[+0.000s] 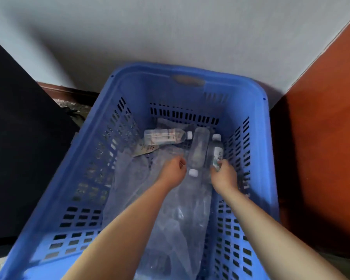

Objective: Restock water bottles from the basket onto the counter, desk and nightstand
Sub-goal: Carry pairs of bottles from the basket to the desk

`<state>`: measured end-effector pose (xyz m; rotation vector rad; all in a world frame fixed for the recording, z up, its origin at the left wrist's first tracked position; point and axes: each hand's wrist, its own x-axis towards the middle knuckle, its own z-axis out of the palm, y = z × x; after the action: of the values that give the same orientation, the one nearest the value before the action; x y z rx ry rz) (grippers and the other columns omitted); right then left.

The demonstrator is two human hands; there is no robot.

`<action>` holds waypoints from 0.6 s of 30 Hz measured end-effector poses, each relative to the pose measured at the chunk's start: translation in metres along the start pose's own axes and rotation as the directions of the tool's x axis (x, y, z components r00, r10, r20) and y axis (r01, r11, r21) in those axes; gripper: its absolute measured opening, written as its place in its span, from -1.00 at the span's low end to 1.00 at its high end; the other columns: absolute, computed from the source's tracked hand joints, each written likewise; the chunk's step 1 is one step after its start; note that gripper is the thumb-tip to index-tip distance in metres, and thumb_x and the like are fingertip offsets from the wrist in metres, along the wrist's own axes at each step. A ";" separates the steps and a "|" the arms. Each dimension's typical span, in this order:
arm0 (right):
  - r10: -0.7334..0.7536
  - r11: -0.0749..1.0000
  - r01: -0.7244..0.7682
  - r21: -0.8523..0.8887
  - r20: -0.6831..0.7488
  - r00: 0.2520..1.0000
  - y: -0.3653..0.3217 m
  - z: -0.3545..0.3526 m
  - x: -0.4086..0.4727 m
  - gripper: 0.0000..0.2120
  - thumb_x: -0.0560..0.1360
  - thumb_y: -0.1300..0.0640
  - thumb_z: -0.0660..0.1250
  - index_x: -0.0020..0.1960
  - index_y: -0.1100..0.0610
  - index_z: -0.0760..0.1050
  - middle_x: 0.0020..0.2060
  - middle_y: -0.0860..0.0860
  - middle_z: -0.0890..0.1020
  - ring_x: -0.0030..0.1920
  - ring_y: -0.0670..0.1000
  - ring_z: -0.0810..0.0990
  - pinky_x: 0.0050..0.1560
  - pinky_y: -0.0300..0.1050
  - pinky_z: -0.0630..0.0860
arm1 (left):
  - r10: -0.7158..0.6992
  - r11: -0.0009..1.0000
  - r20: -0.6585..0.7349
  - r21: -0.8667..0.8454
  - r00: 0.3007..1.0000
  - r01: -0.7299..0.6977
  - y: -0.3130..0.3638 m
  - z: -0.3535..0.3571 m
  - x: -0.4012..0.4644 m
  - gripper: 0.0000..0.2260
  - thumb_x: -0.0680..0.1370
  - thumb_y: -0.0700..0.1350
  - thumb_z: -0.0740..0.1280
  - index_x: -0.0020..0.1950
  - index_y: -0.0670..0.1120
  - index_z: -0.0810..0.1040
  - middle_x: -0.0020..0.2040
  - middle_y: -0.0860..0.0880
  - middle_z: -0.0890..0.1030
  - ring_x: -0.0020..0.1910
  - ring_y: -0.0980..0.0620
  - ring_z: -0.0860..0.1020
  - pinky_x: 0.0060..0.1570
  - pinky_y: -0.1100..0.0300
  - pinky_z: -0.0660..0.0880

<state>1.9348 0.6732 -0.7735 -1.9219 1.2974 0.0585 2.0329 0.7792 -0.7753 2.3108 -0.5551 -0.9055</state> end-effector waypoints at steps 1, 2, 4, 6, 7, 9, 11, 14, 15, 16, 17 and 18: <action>0.035 0.999 -0.035 0.002 -0.019 0.999 0.001 0.007 0.010 -0.62 0.57 0.14 0.17 0.34 0.27 0.31 0.28 0.26 0.43 0.25 0.26 0.45 0.15 0.04 0.41 | -0.006 1.000 0.006 -0.013 1.000 0.006 -0.006 0.009 0.007 -0.82 0.55 -0.23 0.22 0.12 -0.22 0.51 0.08 -0.22 0.60 0.01 -0.15 0.54 -0.13 0.22 0.34; 0.070 0.997 -0.069 0.018 -0.034 0.997 0.003 0.014 0.020 -0.60 0.58 0.14 0.17 0.36 0.28 0.29 0.29 0.27 0.43 0.26 0.26 0.45 0.16 0.06 0.41 | -0.011 1.000 0.020 -0.024 1.000 0.012 -0.010 0.016 0.012 -0.80 0.55 -0.23 0.23 0.15 -0.21 0.49 0.11 -0.21 0.58 0.05 -0.15 0.54 -0.10 0.23 0.35; 0.133 0.989 -0.129 0.069 -0.053 0.990 0.008 0.023 0.036 -0.59 0.57 0.13 0.18 0.35 0.30 0.29 0.27 0.28 0.45 0.25 0.27 0.46 0.16 0.07 0.43 | 0.001 1.000 0.040 -0.032 0.999 0.001 -0.014 0.026 0.024 -0.74 0.55 -0.20 0.25 0.22 -0.21 0.45 0.19 -0.21 0.54 0.13 -0.14 0.52 0.00 0.21 0.38; 0.195 0.976 -0.188 0.106 -0.066 0.978 0.015 0.030 0.049 -0.60 0.57 0.12 0.19 0.32 0.31 0.29 0.24 0.30 0.48 0.22 0.27 0.49 0.11 0.07 0.45 | -0.001 0.999 0.048 -0.046 0.999 0.003 -0.015 0.034 0.039 -0.64 0.55 -0.15 0.27 0.33 -0.19 0.38 0.29 -0.21 0.46 0.23 -0.14 0.48 0.13 0.17 0.39; 0.220 0.970 -0.210 0.120 -0.073 0.973 0.017 0.034 0.054 -0.61 0.57 0.11 0.19 0.31 0.31 0.30 0.23 0.30 0.49 0.21 0.28 0.49 0.10 0.08 0.46 | -0.012 0.997 0.054 -0.071 0.998 0.015 -0.016 0.038 0.047 -0.59 0.55 -0.14 0.28 0.38 -0.18 0.34 0.32 -0.21 0.43 0.26 -0.15 0.46 0.17 0.16 0.39; 0.257 0.960 -0.243 0.141 -0.098 0.961 0.020 0.044 0.063 -0.60 0.56 0.10 0.19 0.30 0.32 0.30 0.22 0.32 0.49 0.21 0.29 0.49 0.12 0.10 0.47 | -0.015 0.993 0.066 -0.113 0.998 0.023 -0.016 0.047 0.061 -0.54 0.55 -0.13 0.29 0.42 -0.17 0.27 0.36 -0.20 0.41 0.30 -0.16 0.44 0.21 0.14 0.39; 0.268 0.957 -0.252 0.143 -0.101 0.958 0.021 0.055 0.072 -0.50 0.54 0.05 0.23 0.36 0.32 0.25 0.28 0.31 0.44 0.25 0.29 0.45 0.19 0.13 0.45 | 0.019 0.986 0.083 -0.165 0.996 -0.005 -0.016 0.057 0.072 -0.49 0.53 -0.13 0.32 0.43 -0.16 0.24 0.36 -0.13 0.42 0.30 -0.10 0.44 0.22 0.16 0.41; 0.285 0.950 -0.269 0.161 -0.088 0.954 0.021 0.067 0.084 -0.36 0.51 0.04 0.28 0.44 0.32 0.12 0.37 0.28 0.29 0.34 0.28 0.34 0.28 0.11 0.37 | 0.049 0.969 0.048 -0.246 0.998 -0.035 -0.017 0.071 0.081 -0.43 0.49 -0.14 0.37 0.43 -0.13 0.20 0.24 -0.01 0.42 0.26 -0.06 0.46 0.05 0.25 0.41; 0.289 0.949 -0.271 0.164 -0.099 0.952 0.021 0.069 0.088 -0.34 0.51 0.04 0.28 0.45 0.32 0.09 0.39 0.27 0.25 0.35 0.27 0.31 0.30 0.11 0.35 | 0.050 0.962 0.005 -0.270 0.999 -0.047 -0.022 0.077 0.085 -0.42 0.48 -0.13 0.38 0.43 -0.11 0.20 0.25 -0.07 0.46 0.23 -0.10 0.49 0.03 0.22 0.44; 0.290 0.949 -0.271 0.164 -0.109 0.951 0.022 0.071 0.090 -0.32 0.51 0.03 0.29 0.45 0.32 0.07 0.40 0.25 0.23 0.37 0.27 0.27 0.31 0.11 0.34 | 0.043 0.954 -0.029 -0.295 0.999 -0.050 -0.023 0.079 0.087 -0.42 0.47 -0.12 0.40 0.42 -0.10 0.22 0.25 -0.11 0.49 0.19 -0.12 0.52 0.03 0.18 0.46; 0.288 0.949 -0.268 0.164 -0.114 0.951 0.023 0.072 0.092 -0.30 0.49 0.03 0.30 0.45 0.31 0.06 0.40 0.24 0.21 0.38 0.26 0.25 0.31 0.10 0.32 | 0.042 0.943 -0.053 -0.328 0.998 -0.057 -0.028 0.081 0.090 -0.43 0.46 -0.12 0.41 0.40 -0.09 0.25 0.23 -0.12 0.51 0.16 -0.10 0.53 0.01 0.18 0.46; 0.290 0.948 -0.269 0.171 -0.107 0.951 0.024 0.074 0.094 -0.29 0.47 0.02 0.33 0.44 0.31 0.08 0.39 0.22 0.20 0.38 0.25 0.23 0.30 0.09 0.32 | 0.044 0.938 -0.052 -0.341 0.998 -0.059 -0.030 0.080 0.091 -0.46 0.46 -0.14 0.41 0.38 -0.07 0.28 0.19 -0.08 0.52 0.14 -0.06 0.54 -0.01 0.21 0.45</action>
<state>1.9881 0.6444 -0.8792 -1.6221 1.6091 -0.0252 2.0426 0.7201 -0.8856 1.9871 -0.4002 -0.8496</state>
